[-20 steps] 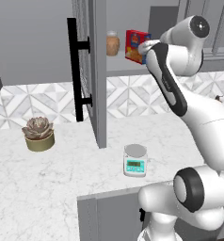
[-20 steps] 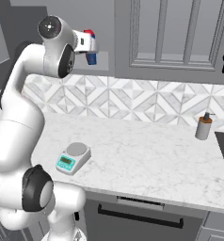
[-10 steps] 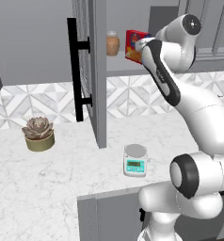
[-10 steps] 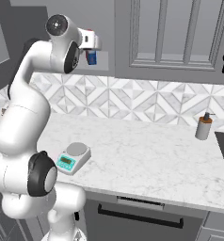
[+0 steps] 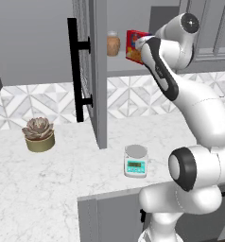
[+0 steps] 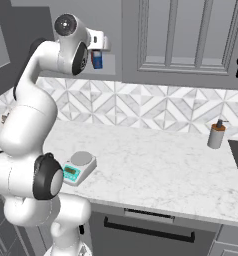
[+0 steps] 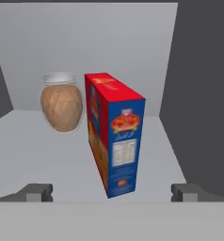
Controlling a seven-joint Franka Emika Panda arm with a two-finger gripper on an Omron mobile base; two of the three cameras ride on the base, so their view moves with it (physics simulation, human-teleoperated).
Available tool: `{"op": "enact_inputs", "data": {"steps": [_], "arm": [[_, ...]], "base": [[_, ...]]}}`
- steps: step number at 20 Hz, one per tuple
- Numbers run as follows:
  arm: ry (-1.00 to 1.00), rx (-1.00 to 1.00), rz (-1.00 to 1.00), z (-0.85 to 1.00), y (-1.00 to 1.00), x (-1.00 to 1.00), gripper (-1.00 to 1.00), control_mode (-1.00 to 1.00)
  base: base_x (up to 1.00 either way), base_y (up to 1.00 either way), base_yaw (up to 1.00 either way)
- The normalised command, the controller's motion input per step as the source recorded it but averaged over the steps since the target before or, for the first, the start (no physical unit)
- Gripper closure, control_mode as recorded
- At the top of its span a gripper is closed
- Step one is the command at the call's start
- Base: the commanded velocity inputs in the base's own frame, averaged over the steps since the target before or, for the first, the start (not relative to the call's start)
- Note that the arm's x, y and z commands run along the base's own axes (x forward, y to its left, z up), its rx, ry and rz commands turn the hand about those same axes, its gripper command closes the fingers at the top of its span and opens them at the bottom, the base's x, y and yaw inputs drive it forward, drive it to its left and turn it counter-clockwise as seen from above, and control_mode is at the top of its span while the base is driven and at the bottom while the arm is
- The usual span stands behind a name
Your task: Pick the boxed food and place it on the digital scale for weighing, and close the cabinet.
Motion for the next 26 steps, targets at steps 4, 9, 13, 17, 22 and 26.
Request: {"op": "enact_inputs", "data": {"steps": [4, 9, 13, 17, 22, 26], "arm": [[-0.04, 0.00, 0.00, 0.00, 0.00, 0.12, -1.00, -1.00], [-0.07, 0.00, 0.00, -0.10, 0.00, 0.11, -1.00, -1.00], [-0.05, 0.00, 0.00, -0.14, 0.00, 0.19, -1.00, -1.00], [0.00, 0.00, 0.00, -0.01, 0.00, 0.23, -1.00, -1.00], [0.00, 0.00, 0.00, 0.00, 0.00, 0.24, -1.00, -1.00], [0.00, 0.00, 0.00, 0.00, 0.00, 0.21, -1.00, -1.00]], "base": [[0.00, 0.00, 0.00], [0.00, 0.00, 0.00], [0.00, 0.00, 0.00], [0.00, 0.00, 0.00], [0.00, 0.00, 0.00], [0.00, 0.00, 0.00]]}}
